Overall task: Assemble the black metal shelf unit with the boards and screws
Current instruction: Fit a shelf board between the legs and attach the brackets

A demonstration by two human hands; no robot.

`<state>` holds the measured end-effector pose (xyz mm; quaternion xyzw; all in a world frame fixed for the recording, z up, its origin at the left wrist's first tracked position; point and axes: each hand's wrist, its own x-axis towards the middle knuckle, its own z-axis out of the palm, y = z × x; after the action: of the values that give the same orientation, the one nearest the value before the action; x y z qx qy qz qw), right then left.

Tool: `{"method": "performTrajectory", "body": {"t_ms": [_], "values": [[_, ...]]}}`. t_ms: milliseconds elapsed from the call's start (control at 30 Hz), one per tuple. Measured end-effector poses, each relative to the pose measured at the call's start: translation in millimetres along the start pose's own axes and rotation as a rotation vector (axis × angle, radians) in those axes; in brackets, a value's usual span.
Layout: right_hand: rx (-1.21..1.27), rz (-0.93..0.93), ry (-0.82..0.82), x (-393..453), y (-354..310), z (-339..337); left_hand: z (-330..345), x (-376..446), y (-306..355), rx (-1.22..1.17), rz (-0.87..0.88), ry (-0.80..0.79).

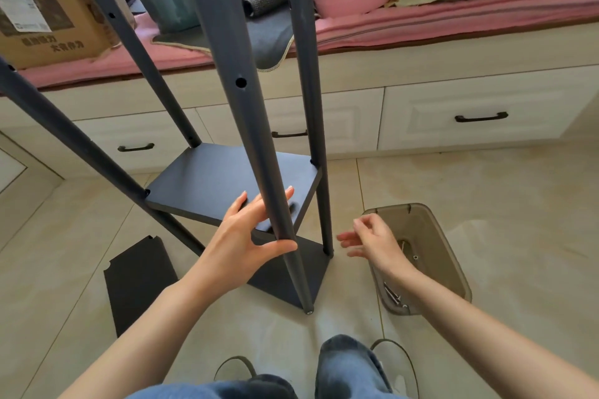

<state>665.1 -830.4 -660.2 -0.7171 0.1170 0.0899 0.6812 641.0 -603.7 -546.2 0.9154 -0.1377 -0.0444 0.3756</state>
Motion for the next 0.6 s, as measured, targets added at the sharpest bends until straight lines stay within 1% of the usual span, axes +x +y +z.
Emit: {"method": "performTrajectory", "body": {"t_ms": [67, 133, 200, 400, 600], "values": [[0.244, 0.084, -0.089, -11.6, -29.0, 18.0, 0.0, -0.8, 2.4, -0.010, -0.036, -0.014], [0.455, 0.086, -0.155, -21.2, -55.3, 31.0, -1.7, -3.2, 4.1, -0.015, -0.052, -0.023], [0.572, 0.063, -0.208, -30.2, -76.2, 39.3, -6.1, -7.0, 5.4, -0.040, -0.054, -0.022], [0.643, 0.010, -0.306, -41.5, -116.1, 51.5, -35.4, -13.2, 16.0, -0.149, 0.015, 0.074], [0.640, -0.010, -0.327, -42.6, -148.8, 82.7, -60.1, -20.7, 10.2, -0.364, 0.034, 0.209]]}}
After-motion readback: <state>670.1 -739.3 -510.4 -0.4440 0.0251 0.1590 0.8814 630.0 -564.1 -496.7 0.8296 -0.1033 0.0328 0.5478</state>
